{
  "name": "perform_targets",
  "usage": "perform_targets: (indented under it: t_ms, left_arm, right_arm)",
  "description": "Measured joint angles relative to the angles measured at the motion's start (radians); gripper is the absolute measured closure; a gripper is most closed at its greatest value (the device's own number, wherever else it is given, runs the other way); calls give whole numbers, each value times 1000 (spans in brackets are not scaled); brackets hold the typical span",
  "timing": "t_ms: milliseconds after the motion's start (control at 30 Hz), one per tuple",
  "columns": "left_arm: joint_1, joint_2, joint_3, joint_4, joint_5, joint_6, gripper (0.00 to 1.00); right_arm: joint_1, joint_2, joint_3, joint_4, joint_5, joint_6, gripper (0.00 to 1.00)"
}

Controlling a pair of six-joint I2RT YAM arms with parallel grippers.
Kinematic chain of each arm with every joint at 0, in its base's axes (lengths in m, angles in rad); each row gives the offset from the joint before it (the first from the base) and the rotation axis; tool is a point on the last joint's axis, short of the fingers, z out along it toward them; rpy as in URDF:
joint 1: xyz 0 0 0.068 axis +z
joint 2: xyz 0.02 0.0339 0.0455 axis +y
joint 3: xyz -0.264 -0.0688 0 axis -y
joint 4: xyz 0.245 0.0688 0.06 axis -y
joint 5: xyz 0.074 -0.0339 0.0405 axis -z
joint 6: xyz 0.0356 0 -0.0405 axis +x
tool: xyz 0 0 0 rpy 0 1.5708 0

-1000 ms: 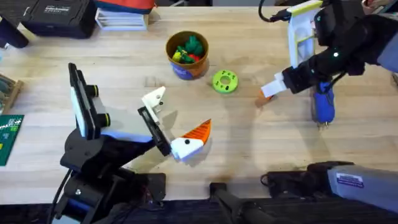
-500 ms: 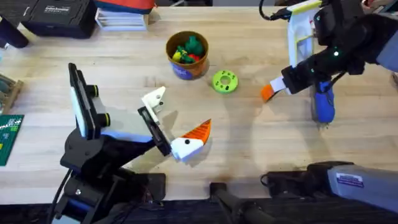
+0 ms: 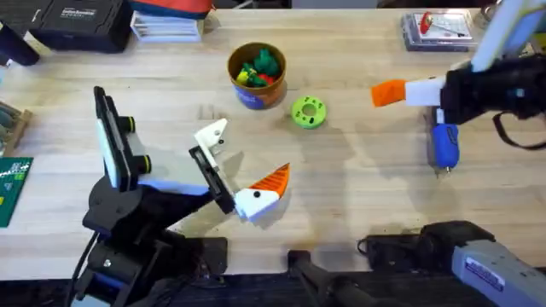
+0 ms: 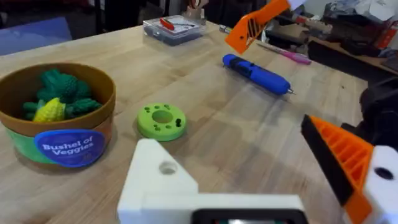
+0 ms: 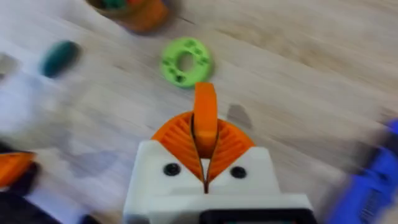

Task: Pick up the gripper from the table and insert it into the empty holder that is missing its gripper. Then pick up a screw, insert it into the mounting hole, and use the screwdriver to tighten it. Finally, clean up the table by picking up the vegetable and placing it into the bucket.

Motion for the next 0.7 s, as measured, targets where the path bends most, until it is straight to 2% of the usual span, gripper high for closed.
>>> perform_targets:
  t_ms: [133,333,600,700]
  left_arm:
    - [0,0,0,0,0,0,15]
    - [0,0,0,0,0,0,15]
    - [0,0,0,0,0,0,15]
    - [0,0,0,0,0,0,15]
  right_arm:
    - [3,-35,-100,111,-194,122,993]
    - [41,57,-270,343,-400,472,993]
    - [156,232,-299,529,-578,778,993]
    - [201,277,-300,624,-623,846,993]
